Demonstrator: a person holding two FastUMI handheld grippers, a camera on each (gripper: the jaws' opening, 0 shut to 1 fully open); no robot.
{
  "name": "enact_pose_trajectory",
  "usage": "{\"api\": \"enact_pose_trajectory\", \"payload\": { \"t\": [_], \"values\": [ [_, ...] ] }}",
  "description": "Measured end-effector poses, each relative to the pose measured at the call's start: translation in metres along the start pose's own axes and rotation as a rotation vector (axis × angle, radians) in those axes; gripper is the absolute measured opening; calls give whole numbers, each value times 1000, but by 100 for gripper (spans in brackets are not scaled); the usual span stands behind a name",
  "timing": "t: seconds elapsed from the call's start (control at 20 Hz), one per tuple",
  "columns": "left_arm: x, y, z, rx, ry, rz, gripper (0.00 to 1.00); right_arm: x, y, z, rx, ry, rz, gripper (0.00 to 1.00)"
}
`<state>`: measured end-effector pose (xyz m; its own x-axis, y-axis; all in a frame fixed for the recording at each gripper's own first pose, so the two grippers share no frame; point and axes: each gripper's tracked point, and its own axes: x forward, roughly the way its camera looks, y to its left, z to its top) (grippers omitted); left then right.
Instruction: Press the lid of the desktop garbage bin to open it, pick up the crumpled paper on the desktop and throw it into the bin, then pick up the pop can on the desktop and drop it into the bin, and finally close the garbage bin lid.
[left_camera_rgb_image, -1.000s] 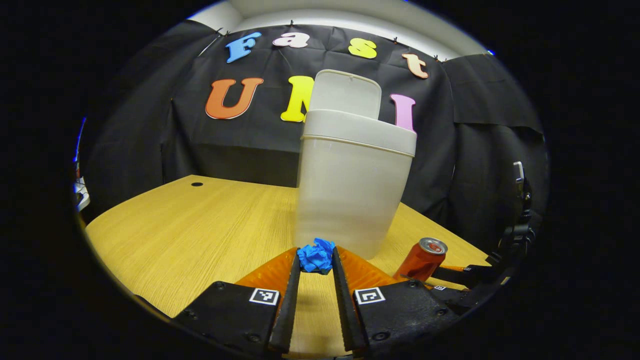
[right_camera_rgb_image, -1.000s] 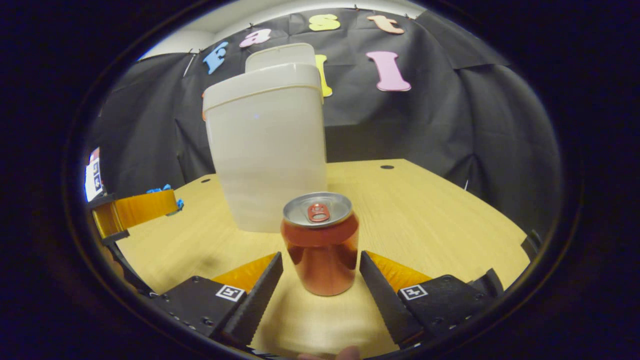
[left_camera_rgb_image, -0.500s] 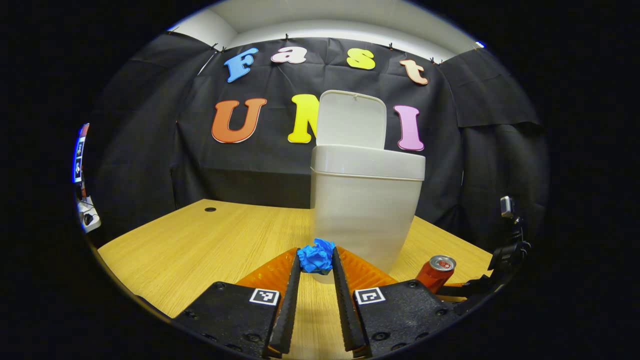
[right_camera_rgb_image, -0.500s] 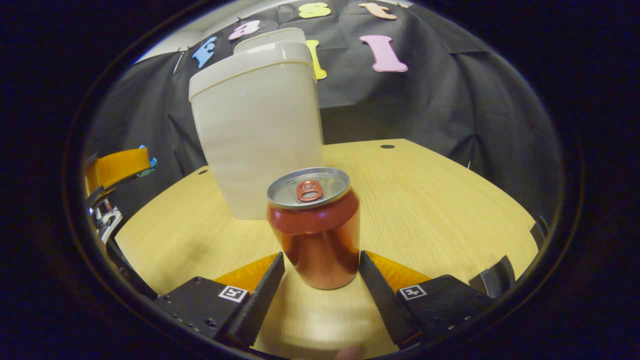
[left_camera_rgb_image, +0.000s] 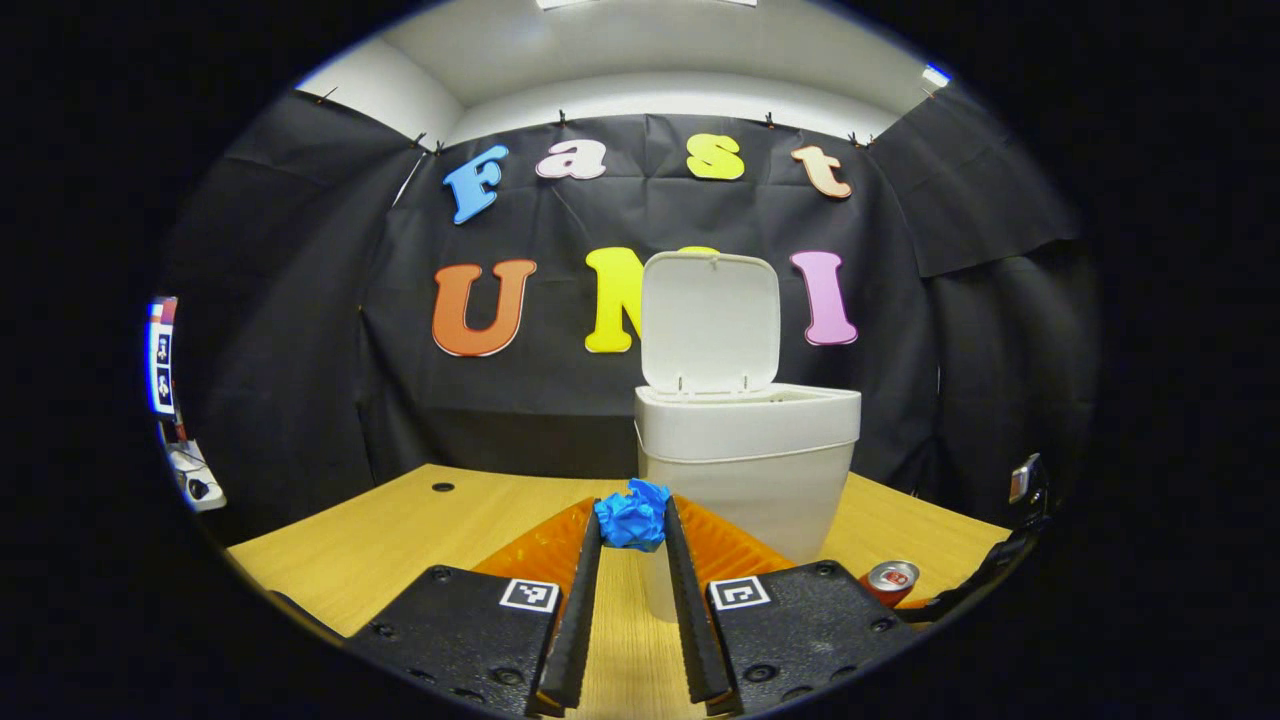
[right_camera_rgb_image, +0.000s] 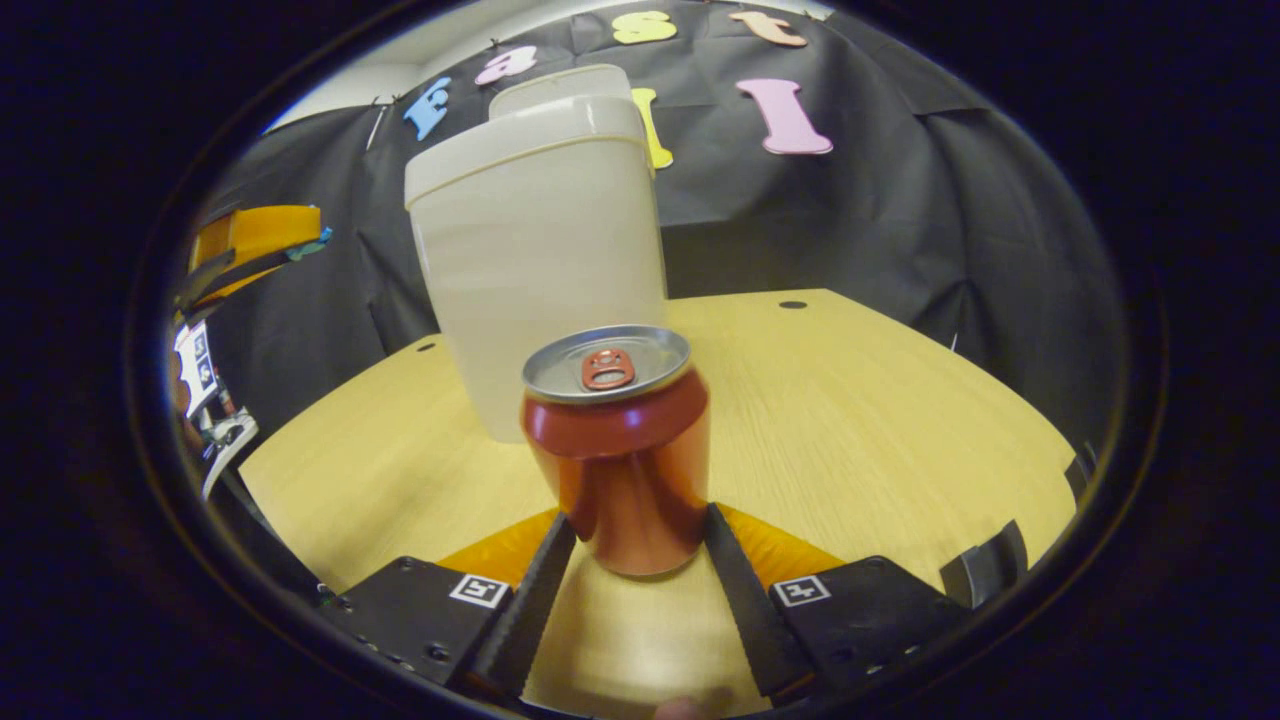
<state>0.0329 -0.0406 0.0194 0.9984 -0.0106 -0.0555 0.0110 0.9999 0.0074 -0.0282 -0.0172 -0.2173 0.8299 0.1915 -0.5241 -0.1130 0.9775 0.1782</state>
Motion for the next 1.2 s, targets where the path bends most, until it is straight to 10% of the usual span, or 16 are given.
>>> {"api": "enact_pose_trajectory", "payload": {
  "t": [0.55,1.2],
  "values": [
    [51,-28,83,-20,-113,-77,41,-26,10,2,-44,-62,63,80],
    [121,-49,58,-43,25,-148,50,-27,5,13,-23,-106,81,80]
  ]
}}
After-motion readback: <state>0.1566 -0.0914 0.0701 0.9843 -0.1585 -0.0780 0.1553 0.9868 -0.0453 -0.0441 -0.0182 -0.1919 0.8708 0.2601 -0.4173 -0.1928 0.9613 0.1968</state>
